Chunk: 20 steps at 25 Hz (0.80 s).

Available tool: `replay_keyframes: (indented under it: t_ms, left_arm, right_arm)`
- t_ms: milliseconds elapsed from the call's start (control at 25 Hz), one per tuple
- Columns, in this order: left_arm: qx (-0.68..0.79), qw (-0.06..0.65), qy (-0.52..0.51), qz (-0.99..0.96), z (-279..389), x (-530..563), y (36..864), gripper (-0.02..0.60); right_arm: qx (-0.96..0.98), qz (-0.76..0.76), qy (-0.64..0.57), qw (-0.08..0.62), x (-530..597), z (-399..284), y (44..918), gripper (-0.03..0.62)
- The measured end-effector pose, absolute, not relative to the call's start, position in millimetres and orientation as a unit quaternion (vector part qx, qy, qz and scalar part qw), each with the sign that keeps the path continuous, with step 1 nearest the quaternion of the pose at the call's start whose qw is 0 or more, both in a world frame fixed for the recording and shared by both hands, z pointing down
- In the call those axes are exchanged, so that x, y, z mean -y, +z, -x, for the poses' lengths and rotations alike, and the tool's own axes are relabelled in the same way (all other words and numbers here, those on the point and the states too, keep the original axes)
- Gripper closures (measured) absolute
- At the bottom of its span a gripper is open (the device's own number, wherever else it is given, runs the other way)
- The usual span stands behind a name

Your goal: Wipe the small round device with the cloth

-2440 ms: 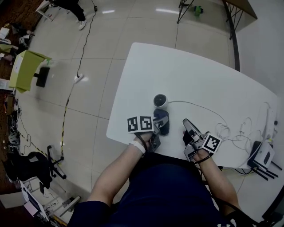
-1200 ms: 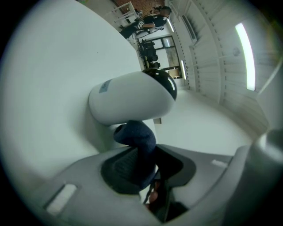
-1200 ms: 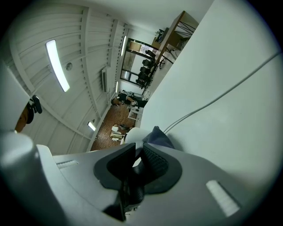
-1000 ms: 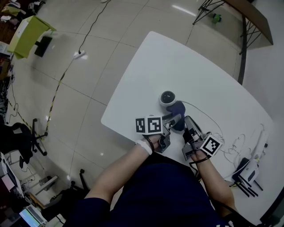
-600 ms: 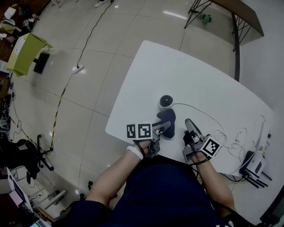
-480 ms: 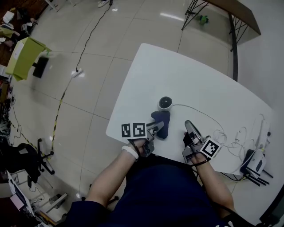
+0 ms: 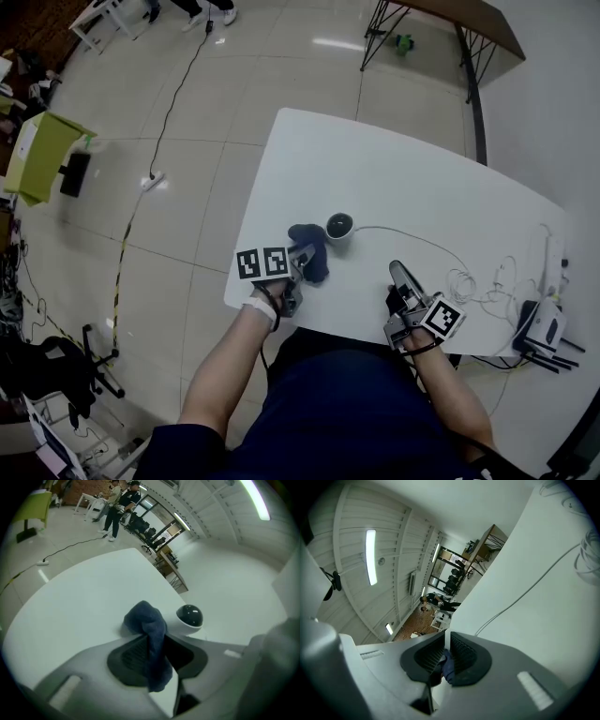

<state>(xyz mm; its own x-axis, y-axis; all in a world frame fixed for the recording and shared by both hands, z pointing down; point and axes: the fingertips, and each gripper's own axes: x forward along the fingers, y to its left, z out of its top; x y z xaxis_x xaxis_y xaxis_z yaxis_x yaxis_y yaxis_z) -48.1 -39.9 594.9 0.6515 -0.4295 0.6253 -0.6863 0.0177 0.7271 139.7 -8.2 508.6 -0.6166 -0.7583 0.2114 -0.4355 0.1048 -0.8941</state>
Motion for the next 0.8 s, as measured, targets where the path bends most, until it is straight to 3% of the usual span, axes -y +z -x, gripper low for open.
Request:
replay_keyframes:
  t_ms: [120,240,800]
  left_arm:
    - [0.39,0.59,0.109,-0.698,40.1,59.0,594.7,0.474]
    - [0.382,0.543,0.122,-0.738,34.9,77.7,569.9,0.474]
    - [0.321,0.062,0.401,-0.856,-28.9,71.6,487.4,0.476]
  right_arm:
    - [-0.726,0.417,-0.525,0.154,5.5,-142.0,505.9,0.551]
    - [-0.724,0.423,-0.523,0.155,4.2,-146.5,504.6,0.551]
    - [-0.724,0.409,-0.532,0.159,4.1,-148.1,515.6,0.551]
